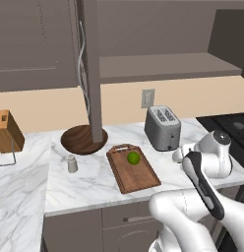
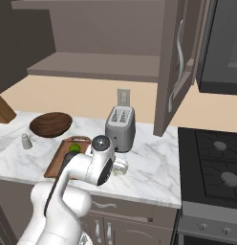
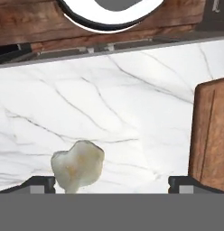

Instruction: Open the cabinet. Place the bowl and condiment on the counter. Then place the lime and garlic on the cutting board.

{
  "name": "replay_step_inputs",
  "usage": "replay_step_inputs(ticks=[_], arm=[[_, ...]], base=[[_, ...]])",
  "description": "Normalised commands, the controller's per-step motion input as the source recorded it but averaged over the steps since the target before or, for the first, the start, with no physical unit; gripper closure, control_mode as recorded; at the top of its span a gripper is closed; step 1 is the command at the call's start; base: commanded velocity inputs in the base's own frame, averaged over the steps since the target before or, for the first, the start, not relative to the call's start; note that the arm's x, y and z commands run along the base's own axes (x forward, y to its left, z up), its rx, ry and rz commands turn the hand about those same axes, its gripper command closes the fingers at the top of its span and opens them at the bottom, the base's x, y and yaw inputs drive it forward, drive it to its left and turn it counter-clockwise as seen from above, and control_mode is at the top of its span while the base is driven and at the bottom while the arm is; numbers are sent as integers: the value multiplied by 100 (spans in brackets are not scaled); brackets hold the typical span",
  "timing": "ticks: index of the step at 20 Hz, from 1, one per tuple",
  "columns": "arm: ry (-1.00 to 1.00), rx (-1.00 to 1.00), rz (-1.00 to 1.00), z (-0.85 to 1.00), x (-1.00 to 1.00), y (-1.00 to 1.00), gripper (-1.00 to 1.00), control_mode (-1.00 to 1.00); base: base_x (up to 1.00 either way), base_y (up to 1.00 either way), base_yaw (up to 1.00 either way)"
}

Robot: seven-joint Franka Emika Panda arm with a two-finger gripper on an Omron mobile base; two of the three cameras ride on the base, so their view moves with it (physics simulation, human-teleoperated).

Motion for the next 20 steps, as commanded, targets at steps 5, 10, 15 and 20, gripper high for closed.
replay_step_inputs(ticks=[5, 10, 15, 20], arm=[[8, 0, -8, -6, 28, -41, -100, -100], [25, -2, -3, -23, 26, -11, -100, -100], [22, 0, 0, -19, 30, -5, -100, -100], [13, 0, 0, -25, 25, -17, -100, -100]], base=[[0, 0, 0], [0, 0, 0], [0, 0, 0], [0, 0, 0]])
